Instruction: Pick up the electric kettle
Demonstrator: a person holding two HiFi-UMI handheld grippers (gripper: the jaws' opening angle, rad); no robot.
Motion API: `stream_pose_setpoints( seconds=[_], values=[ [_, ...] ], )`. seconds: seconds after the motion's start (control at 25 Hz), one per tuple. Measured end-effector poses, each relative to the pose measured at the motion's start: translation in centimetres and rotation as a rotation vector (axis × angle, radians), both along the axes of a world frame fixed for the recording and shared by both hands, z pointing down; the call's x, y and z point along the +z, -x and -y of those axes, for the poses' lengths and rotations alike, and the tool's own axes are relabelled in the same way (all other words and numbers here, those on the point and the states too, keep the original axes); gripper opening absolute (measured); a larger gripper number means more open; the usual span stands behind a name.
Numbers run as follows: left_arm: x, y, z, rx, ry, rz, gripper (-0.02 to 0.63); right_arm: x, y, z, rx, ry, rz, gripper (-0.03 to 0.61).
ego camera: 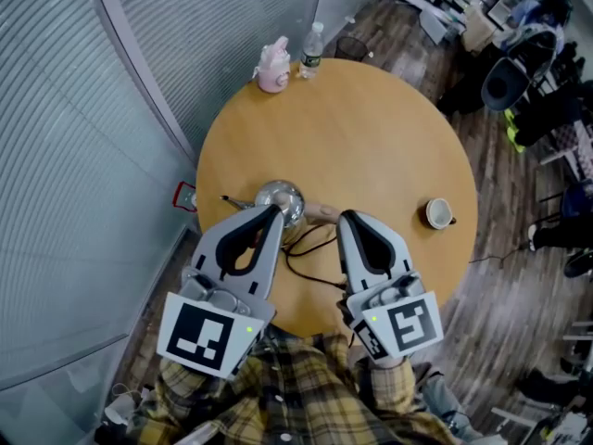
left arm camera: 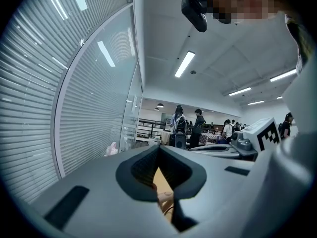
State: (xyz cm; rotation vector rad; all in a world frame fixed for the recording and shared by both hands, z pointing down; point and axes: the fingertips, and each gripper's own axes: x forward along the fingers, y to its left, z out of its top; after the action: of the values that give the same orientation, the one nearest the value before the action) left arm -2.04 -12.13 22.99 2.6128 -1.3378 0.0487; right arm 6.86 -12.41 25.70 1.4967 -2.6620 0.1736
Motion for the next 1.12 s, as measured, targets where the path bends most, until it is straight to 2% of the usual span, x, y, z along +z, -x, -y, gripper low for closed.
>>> stream_pose_setpoints(
  seconds=[0.52, 0.64, 1.12],
  values=[
    [4.1, 1.0, 0.9, -0.003, 0.069, 0.005, 0.002, 4.5, -0.8, 0.5, 0.032, 0.061, -0.021, 0.041],
    [5.3, 1.2, 1.1, -0.007, 0.085, 0.007, 0.002, 6.0, -1.0, 0.7, 0.033, 0.08, -0.019, 0.103],
    [9.4, 2.1, 1.8, -0.044, 0.144, 0.012, 0.002, 12.4, -1.8, 1.7, 0.06, 0.159, -0.068, 0.178]
  ],
)
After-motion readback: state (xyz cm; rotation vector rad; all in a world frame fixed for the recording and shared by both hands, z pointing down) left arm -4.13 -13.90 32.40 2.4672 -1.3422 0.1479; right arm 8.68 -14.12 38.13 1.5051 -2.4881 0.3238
